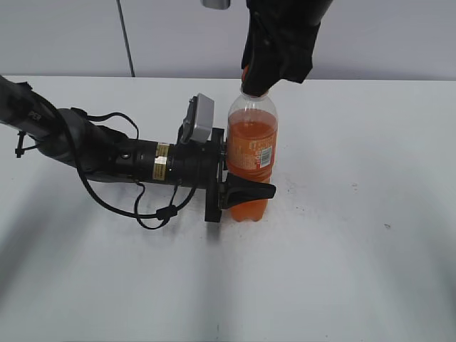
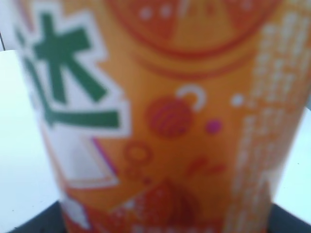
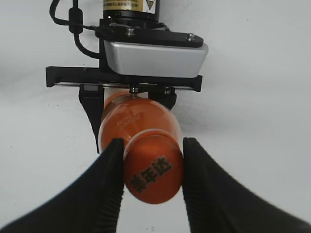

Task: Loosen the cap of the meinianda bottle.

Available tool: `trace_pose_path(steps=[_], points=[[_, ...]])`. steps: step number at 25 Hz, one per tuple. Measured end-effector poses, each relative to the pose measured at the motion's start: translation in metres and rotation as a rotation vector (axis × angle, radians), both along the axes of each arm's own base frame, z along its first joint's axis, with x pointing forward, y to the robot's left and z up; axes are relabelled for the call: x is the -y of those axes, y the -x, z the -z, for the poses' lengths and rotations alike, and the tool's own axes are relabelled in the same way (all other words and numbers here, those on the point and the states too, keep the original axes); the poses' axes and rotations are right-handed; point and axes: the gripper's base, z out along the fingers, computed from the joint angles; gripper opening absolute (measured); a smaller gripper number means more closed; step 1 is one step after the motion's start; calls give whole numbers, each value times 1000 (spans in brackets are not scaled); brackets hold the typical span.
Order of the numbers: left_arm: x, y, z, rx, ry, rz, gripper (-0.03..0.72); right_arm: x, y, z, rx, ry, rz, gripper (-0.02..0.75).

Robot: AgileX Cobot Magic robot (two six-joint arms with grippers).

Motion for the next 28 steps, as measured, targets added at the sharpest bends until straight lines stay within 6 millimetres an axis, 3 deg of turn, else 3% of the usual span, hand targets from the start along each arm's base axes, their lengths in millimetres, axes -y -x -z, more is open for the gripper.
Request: trace_pose_path(steps=[15, 25, 28], points=[[0, 0, 0, 0, 1, 3, 392, 5, 9, -18, 27, -30, 10, 272], [0, 0, 0, 0, 1, 3, 392, 31, 32, -68, -4, -188, 516, 272], [0, 0, 0, 0, 0, 3, 392, 46, 36, -67, -28, -199, 696, 272]])
